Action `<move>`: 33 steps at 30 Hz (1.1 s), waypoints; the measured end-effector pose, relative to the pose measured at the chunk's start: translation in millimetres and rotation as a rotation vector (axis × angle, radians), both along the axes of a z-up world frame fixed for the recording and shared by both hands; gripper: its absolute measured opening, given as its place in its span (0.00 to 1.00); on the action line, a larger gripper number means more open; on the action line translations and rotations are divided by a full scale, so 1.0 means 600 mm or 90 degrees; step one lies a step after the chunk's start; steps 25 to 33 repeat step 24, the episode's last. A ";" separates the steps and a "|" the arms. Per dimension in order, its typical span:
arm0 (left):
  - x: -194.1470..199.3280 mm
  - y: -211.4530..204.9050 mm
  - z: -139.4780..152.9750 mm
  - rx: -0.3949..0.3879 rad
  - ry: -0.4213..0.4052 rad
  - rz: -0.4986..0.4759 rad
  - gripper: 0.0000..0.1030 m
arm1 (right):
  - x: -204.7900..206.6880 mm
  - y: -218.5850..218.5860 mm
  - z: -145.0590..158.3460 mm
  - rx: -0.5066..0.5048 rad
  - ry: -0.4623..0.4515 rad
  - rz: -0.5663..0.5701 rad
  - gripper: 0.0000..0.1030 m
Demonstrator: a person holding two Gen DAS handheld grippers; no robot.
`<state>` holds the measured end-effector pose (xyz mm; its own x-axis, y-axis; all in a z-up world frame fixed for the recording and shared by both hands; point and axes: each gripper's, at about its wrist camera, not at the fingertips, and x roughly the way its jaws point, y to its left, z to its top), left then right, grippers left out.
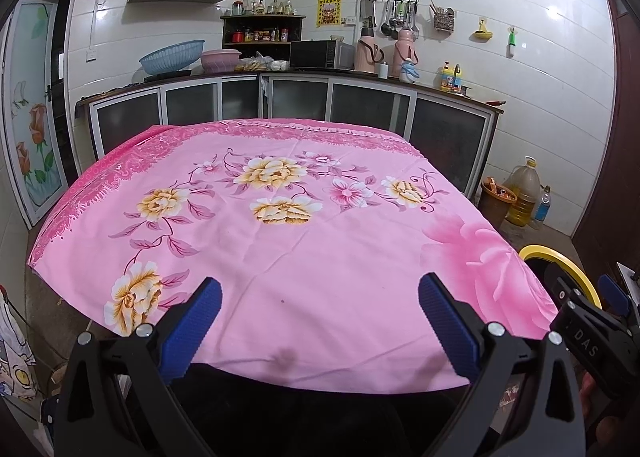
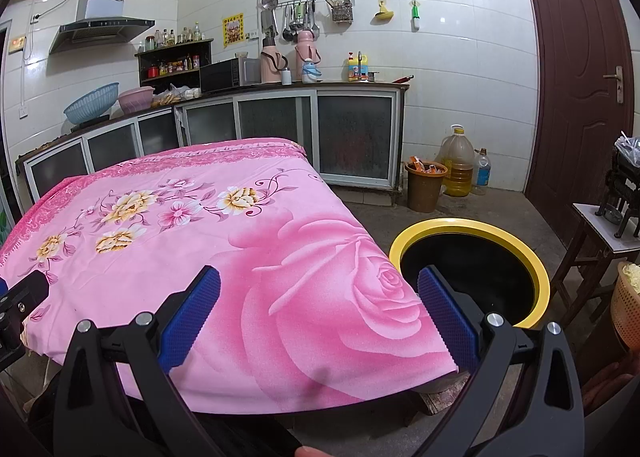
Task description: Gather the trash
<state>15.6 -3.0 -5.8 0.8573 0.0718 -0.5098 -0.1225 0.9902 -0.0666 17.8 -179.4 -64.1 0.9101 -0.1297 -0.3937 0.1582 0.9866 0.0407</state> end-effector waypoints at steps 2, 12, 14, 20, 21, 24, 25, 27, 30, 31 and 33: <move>0.002 -0.001 0.000 0.001 0.001 0.000 0.92 | 0.000 0.000 0.000 0.001 0.000 0.000 0.92; 0.004 0.000 0.001 -0.001 0.001 -0.001 0.92 | 0.000 -0.001 0.000 0.001 0.001 0.000 0.92; 0.004 0.000 0.002 -0.003 0.004 -0.002 0.92 | -0.001 0.000 -0.002 0.001 0.001 -0.001 0.92; 0.005 0.001 0.002 -0.005 0.006 -0.004 0.92 | 0.000 0.000 -0.003 0.001 0.002 -0.001 0.92; 0.005 0.001 0.002 -0.004 0.006 -0.003 0.92 | 0.000 0.000 -0.003 0.001 0.003 -0.001 0.92; 0.005 0.001 0.002 -0.004 0.006 -0.004 0.92 | 0.000 0.001 -0.004 0.001 0.003 -0.002 0.92; 0.005 0.001 0.002 -0.004 0.006 -0.004 0.92 | 0.000 0.001 -0.004 0.001 0.003 -0.002 0.92; 0.005 0.001 0.002 -0.004 0.006 -0.004 0.92 | 0.000 0.001 -0.004 0.001 0.003 -0.002 0.92; 0.005 0.001 0.002 -0.004 0.006 -0.004 0.92 | 0.000 0.001 -0.004 0.001 0.003 -0.002 0.92; 0.005 0.001 0.002 -0.004 0.006 -0.004 0.92 | 0.000 0.001 -0.004 0.001 0.003 -0.002 0.92; 0.005 0.001 0.002 -0.004 0.006 -0.004 0.92 | 0.000 0.001 -0.004 0.001 0.003 -0.002 0.92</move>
